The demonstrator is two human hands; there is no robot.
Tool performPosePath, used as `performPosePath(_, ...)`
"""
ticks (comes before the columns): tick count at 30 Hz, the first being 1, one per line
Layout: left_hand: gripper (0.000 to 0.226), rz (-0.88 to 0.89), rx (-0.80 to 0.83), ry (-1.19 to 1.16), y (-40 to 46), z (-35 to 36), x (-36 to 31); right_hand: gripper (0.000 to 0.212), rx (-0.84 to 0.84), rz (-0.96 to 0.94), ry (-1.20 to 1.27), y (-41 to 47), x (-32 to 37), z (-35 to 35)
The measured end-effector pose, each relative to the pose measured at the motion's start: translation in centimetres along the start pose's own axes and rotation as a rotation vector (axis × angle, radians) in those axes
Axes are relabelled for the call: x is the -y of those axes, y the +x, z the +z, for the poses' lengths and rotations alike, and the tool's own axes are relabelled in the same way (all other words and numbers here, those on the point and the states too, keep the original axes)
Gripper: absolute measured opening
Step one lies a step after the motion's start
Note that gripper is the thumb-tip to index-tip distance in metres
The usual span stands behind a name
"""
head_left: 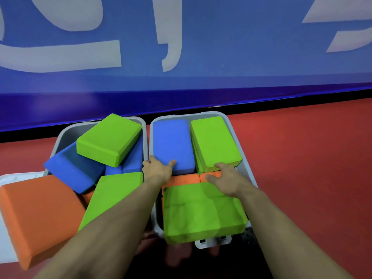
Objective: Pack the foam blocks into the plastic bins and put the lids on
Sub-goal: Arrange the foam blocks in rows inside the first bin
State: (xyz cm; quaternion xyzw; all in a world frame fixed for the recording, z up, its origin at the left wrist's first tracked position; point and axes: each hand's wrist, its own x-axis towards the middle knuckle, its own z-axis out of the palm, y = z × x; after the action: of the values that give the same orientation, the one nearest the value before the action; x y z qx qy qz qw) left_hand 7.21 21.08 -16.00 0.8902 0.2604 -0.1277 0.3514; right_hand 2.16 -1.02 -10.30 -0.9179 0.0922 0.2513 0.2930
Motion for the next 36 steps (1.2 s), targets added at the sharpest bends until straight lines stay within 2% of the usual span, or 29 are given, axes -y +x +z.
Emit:
performPosePath(3, 0.096, -0.048, 0.094, 0.060, 0.8, 0.5, 0.5, 0.073, -0.003, -0.036, 0.023, 0.1, 1.9, -0.6)
performPosePath(9, 0.090, -0.012, 0.043, -0.074, 0.5, 2.2, -0.9, 0.065, -0.040, -0.060, 0.063, 0.0, 3.9, -0.3)
performPosePath(12, 0.071, -0.035, 0.091, -0.311, 0.9, 2.9, -1.1, 0.065, -0.040, -0.065, 0.088, -0.2, 4.0, -0.4)
performPosePath(14, 0.058, -0.053, 0.124, -0.382, 1.3, 2.6, -0.3, 0.070, -0.028, -0.051, 0.114, 0.0, 3.6, -0.6)
performPosePath(15, 0.058, -0.063, 0.138, -0.401, 1.5, 2.4, 0.1, 0.072, -0.027, -0.047, 0.120, -0.1, 3.5, -0.8)
performPosePath(20, 0.112, -0.125, 0.206, -0.583, 1.9, 2.2, 0.2, 0.070, -0.036, -0.060, 0.148, -0.2, 3.4, -1.0)
performPosePath(22, 0.115, -0.116, 0.171, -0.678, 2.3, 2.2, -0.4, 0.069, -0.051, -0.073, 0.150, 0.0, 3.5, -1.0)
performPosePath(24, 0.103, -0.136, 0.098, -0.836, 2.1, 0.8, -1.7, 0.068, -0.109, -0.083, 0.155, 0.1, 3.7, -1.6)
performPosePath(26, 0.075, -0.176, 0.046, -1.062, 1.6, -1.1, -3.4, 0.063, -0.189, -0.102, 0.193, 0.1, 3.7, -2.4)
performPosePath(29, 0.049, -0.165, 0.082, -1.264, 0.1, -3.8, -5.0, 0.060, -0.278, -0.153, 0.289, -0.3, 3.9, -3.5)
performPosePath(32, 0.040, -0.152, 0.211, -1.302, -2.7, -6.0, -6.0, 0.062, -0.283, -0.175, 0.422, -1.1, 4.8, -4.0)
performPosePath(35, 0.036, -0.217, 0.450, -1.384, -5.9, -7.1, -6.3, 0.068, -0.187, -0.140, 0.642, -1.9, 6.9, -3.8)
performPosePath(36, 0.036, -0.239, 0.522, -1.379, -7.0, -7.1, -6.1, 0.064, -0.148, -0.125, 0.711, -2.2, 7.6, -3.5)
